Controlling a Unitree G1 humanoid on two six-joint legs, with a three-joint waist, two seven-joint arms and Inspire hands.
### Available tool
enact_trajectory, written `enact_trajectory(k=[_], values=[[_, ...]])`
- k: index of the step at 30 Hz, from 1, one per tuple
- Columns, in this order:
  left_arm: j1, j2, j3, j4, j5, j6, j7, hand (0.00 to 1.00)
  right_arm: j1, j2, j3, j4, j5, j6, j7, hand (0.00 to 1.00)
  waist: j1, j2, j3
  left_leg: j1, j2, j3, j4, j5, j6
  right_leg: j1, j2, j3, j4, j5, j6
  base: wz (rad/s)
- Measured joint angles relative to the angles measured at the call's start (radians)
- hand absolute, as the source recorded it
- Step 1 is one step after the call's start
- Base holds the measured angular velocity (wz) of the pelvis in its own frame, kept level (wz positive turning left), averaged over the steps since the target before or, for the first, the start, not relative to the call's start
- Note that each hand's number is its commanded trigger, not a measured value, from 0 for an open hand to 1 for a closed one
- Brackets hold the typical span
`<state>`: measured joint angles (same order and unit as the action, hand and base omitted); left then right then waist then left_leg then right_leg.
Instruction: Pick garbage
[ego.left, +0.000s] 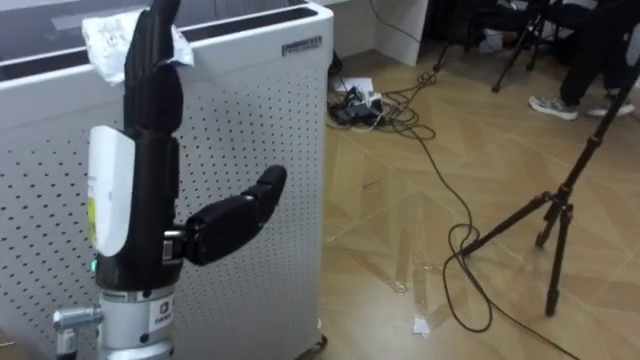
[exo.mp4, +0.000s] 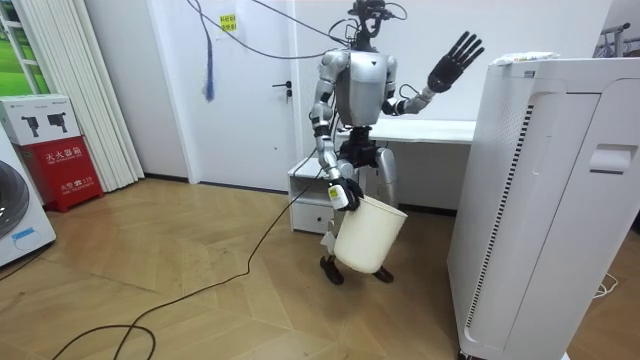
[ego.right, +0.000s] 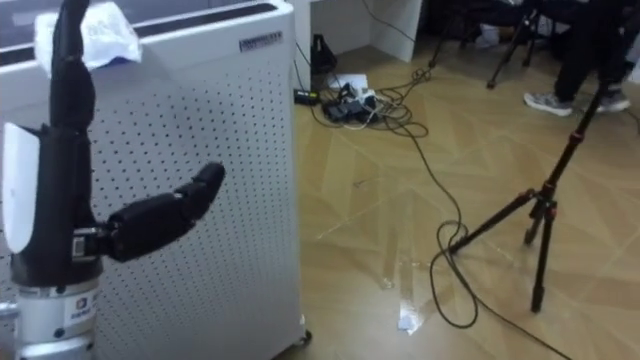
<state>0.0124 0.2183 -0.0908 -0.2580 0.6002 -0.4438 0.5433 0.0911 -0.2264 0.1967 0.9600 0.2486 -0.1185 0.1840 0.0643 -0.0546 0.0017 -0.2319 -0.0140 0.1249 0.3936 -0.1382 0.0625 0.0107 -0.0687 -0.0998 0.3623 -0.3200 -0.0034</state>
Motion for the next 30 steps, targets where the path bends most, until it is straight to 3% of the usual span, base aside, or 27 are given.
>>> enact_trajectory(k=[3,6,8,9,10,11,13,14,15,16,17,22,24,27,30], values=[[-0.01,0.007,-0.002,-0.002,0.001,-0.001,0.0,0.0,-0.012,-0.004,0.002,-0.001,0.0,0.008,0.0,1.0,-0.005,0.003,0.001,0.027,-0.02,-0.002,0.021,-0.045,0.011,0.007,-0.033,-0.039,0.087,-0.014,0.024,0.09],[-0.05,0.007,-0.003,-0.002,0.002,-0.01,0.014,0.0,-0.016,-0.004,0.008,-0.001,-0.001,0.009,-0.01,1.0,-0.006,-0.006,0.0083,0.077,-0.053,0.001,0.023,-0.074,0.033,-0.024,-0.088,-0.071,0.269,-0.014,0.026,0.26],[-0.066,0.008,-0.004,-0.002,0.008,-0.023,0.031,0.0,-0.025,-0.007,0.008,0.002,0.01,0.009,-0.01,1.0,-0.004,-0.005,0.0143,0.104,-0.069,-0.008,0.021,-0.1,0.046,-0.051,-0.109,-0.074,0.363,0.0,0.048,0.27],[-0.065,0.006,-0.008,-0.002,0.027,-0.024,0.044,0.0,-0.025,-0.007,0.008,0.004,0.021,0.008,-0.017,1.0,-0.004,0.011,0.0202,0.117,-0.07,-0.034,0.017,-0.112,0.052,-0.063,-0.101,-0.066,0.396,0.005,0.066,0.21],[-0.065,0.007,-0.009,-0.002,0.031,-0.024,0.054,0.0,-0.034,-0.007,0.008,0.004,0.019,0.008,-0.02,1.0,-0.002,0.028,0.0232,0.119,-0.069,-0.071,0.006,-0.113,0.052,-0.096,-0.089,-0.064,0.391,-0.023,0.061,0.24],[-0.065,0.008,-0.009,-0.002,0.03,-0.024,0.057,0.0,-0.037,-0.006,0.008,0.003,0.018,0.008,-0.02,1.0,-0.006,0.033,0.0229,0.119,-0.067,-0.08,0.0,-0.113,0.051,-0.117,-0.083,-0.066,0.376,-0.033,0.058,0.36],[-0.067,0.011,-0.017,-0.003,0.027,-0.025,0.063,0.0,-0.036,-0.006,0.009,0.012,0.017,0.002,-0.019,1.0,-0.02,0.032,0.0215,0.127,-0.072,-0.122,-0.004,-0.112,0.051,-0.168,-0.073,-0.059,0.2,-0.028,0.055,0.56],[-0.067,0.012,-0.02,-0.003,0.027,-0.025,0.065,0.0,-0.035,-0.005,0.011,0.015,0.017,0.001,-0.019,1.0,-0.024,0.032,0.0216,0.132,-0.072,-0.135,-0.006,-0.113,0.049,-0.174,-0.067,-0.047,0.139,-0.008,0.052,0.68],[-0.067,0.015,-0.027,-0.004,0.027,-0.025,0.066,0.0,-0.037,0.0,0.018,0.026,0.017,-0.004,-0.019,1.0,-0.034,0.029,0.02,0.144,-0.075,-0.166,-0.012,-0.116,0.042,-0.185,-0.06,-0.031,0.076,0.106,0.048,0.74],[-0.066,0.017,-0.036,-0.01,0.029,-0.024,0.064,0.0,-0.039,0.009,0.017,0.058,0.016,-0.013,-0.025,1.0,-0.043,0.03,0.0098,0.157,-0.073,-0.199,-0.029,-0.112,0.032,-0.157,-0.05,-0.033,0.042,0.111,0.049,0.69],[-0.066,0.016,-0.036,-0.021,0.031,-0.024,0.064,0.0,-0.044,0.009,0.016,0.073,0.016,-0.015,-0.026,1.0,-0.042,0.032,0.0067,0.163,-0.069,-0.211,-0.04,-0.11,0.028,-0.139,-0.043,-0.043,0.025,0.115,0.045,0.52],[-0.067,0.038,-0.032,-0.103,0.042,-0.018,0.063,0.0,-0.06,0.01,0.018,0.103,0.017,-0.016,0.004,1.0,-0.034,0.023,0.0066,0.233,-0.046,-0.242,-0.124,-0.095,0.005,-0.041,-0.009,-0.067,-0.075,0.123,0.035,0.17],[-0.067,0.039,-0.032,-0.128,0.042,-0.016,0.063,0.0,-0.061,0.01,0.018,0.104,0.017,-0.016,0.005,1.0,-0.032,0.019,0.0079,0.258,-0.04,-0.248,-0.142,-0.094,0.005,-0.008,-0.001,-0.072,-0.105,0.125,0.033,0.1],[-0.066,0.043,-0.032,-0.165,0.049,-0.012,0.063,0.0,-0.061,0.011,0.018,0.11,0.016,-0.016,0.017,1.0,-0.029,0.011,0.0015,0.281,-0.035,-0.258,-0.162,-0.094,0.004,0.027,0.008,-0.081,-0.145,0.129,0.031,0.08],[-0.066,0.056,-0.03,-0.191,0.071,-0.007,0.063,0.0,-0.061,0.013,0.018,0.122,0.013,-0.016,0.017,1.0,-0.029,0.011,0.0012,0.292,-0.035,-0.265,-0.166,-0.094,0.004,0.046,0.01,-0.077,-0.164,0.129,0.031,0.08]])
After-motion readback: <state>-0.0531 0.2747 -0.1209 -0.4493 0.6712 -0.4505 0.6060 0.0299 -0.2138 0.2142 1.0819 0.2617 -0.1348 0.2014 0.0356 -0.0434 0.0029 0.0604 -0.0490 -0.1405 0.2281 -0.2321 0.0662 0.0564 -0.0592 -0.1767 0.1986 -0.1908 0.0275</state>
